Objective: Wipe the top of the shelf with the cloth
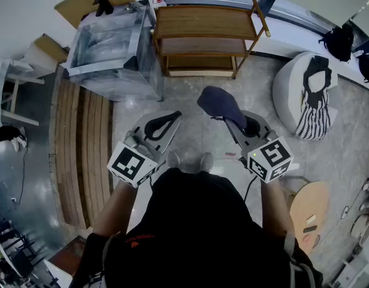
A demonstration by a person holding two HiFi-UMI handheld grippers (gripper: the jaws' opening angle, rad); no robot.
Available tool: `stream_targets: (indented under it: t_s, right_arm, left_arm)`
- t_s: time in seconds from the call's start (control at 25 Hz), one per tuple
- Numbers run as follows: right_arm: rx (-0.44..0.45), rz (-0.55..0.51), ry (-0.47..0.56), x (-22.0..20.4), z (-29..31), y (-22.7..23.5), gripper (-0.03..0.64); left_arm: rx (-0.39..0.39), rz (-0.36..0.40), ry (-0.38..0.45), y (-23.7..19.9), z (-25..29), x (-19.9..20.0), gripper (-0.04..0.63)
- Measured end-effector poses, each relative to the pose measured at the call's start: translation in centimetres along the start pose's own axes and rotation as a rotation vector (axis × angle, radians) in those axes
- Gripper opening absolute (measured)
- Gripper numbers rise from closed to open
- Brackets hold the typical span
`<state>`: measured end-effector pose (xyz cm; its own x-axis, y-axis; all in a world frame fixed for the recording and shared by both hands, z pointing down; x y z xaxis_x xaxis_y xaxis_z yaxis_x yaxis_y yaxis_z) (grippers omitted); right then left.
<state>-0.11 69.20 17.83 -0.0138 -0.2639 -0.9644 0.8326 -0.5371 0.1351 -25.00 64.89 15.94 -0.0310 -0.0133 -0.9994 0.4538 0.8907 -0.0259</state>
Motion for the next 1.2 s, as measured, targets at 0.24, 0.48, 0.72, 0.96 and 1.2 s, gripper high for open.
stream_targets:
  t_s: [0.24,0.48,0.72,0.96,1.2]
  right_arm:
    - [0.002,-0.013,0.009,-0.4,-1.2,0.7,0.060]
    - [0.015,-0.024,0.000,-1.4,-3.6,1.3,0.060]
    - [0.048,-0.019,-0.002,-2.2,-6.1,2.6,0.060]
    - [0.082,-0.018,-0.007,-2.4,-6.9,3.9,0.060]
    - [0.071,-0.017,0.002,-2.3,-7.3,6.2,0.060]
  left_arm:
    - [0.009,-0.006,0.001,1.6,0.7,-0.6,0.020]
    - [0.017,-0.009,0.000,4.4,1.4,-1.3,0.020]
    - [0.034,0.011,0.000,7.2,2.5,-1.1,0.020]
    - [0.061,0.020,-0.003,8.1,3.5,-0.8,0.020]
    - [0.067,0.030,-0.006,7.8,5.4,-0.7,0.020]
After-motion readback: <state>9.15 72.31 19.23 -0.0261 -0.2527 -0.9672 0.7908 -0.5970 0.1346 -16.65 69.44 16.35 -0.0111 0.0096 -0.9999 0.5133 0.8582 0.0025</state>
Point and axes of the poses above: the fingertips, and each gripper's own axes: z forward along the fingers, y to its right, x out of its top, the point moved 9 cm from there along -z, backward along the fingers, and after that the axes turned 9 degrees about y, right-handed, at the moved point
